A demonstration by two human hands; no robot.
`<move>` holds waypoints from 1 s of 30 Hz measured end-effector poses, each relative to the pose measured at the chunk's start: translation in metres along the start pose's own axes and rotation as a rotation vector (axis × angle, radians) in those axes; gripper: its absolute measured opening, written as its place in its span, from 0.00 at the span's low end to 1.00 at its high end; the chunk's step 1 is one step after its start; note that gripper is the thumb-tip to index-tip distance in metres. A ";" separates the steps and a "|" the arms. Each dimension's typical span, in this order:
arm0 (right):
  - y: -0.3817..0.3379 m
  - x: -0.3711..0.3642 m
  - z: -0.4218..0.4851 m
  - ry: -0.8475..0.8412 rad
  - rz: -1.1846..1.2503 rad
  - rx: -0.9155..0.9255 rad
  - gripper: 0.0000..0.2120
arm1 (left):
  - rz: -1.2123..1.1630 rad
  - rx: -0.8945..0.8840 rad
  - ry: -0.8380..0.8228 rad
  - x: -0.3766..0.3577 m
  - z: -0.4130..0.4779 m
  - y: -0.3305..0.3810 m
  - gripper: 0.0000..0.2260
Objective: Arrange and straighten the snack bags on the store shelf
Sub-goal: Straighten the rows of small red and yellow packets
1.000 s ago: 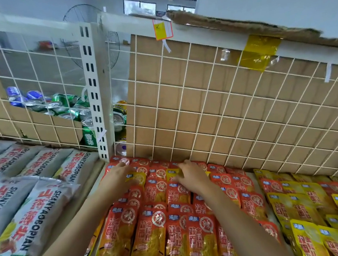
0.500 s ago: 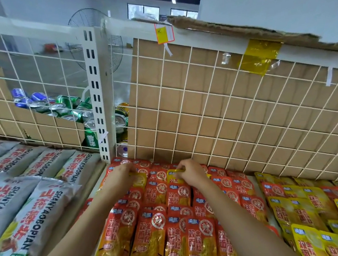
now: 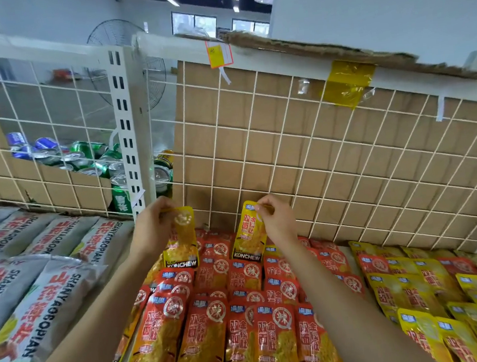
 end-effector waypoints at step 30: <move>-0.021 0.185 -0.142 0.250 0.058 -0.015 0.05 | -0.275 -0.300 -0.205 -0.010 -0.077 0.097 0.09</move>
Point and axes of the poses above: each hand's wrist, its own z-axis towards the middle knuckle, its own x-axis out of the back of the hand, y = z × x, the point moved 8 cm from there along z, towards the middle knuckle, and after that the axes turned 15 degrees about z, right-handed, at the moved point
